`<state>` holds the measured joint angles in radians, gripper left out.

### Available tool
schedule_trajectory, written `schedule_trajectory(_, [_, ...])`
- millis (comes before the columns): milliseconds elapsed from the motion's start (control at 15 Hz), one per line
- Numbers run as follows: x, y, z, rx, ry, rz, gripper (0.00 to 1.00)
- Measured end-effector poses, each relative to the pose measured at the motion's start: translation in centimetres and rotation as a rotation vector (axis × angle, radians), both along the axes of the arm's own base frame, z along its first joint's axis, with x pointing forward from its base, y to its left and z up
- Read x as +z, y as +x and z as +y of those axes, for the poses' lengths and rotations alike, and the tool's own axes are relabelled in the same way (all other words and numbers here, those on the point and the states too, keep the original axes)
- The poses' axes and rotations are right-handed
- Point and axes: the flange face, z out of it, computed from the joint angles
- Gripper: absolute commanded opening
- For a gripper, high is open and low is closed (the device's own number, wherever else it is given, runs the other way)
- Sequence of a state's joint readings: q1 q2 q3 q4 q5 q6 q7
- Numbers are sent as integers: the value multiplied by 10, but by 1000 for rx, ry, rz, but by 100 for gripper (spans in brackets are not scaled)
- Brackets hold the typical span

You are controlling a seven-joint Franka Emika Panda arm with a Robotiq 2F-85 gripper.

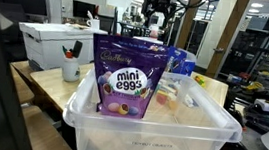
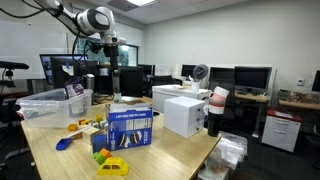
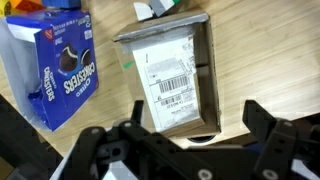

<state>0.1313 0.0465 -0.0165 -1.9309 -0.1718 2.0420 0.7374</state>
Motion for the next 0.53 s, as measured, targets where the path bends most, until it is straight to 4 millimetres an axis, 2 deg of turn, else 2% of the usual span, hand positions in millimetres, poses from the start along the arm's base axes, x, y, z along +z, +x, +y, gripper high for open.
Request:
schedule_trajectory(333, [7,-10,1,150,190,78,100])
schedule_trajectory(533, [19,-12,-1,198,195,60,100])
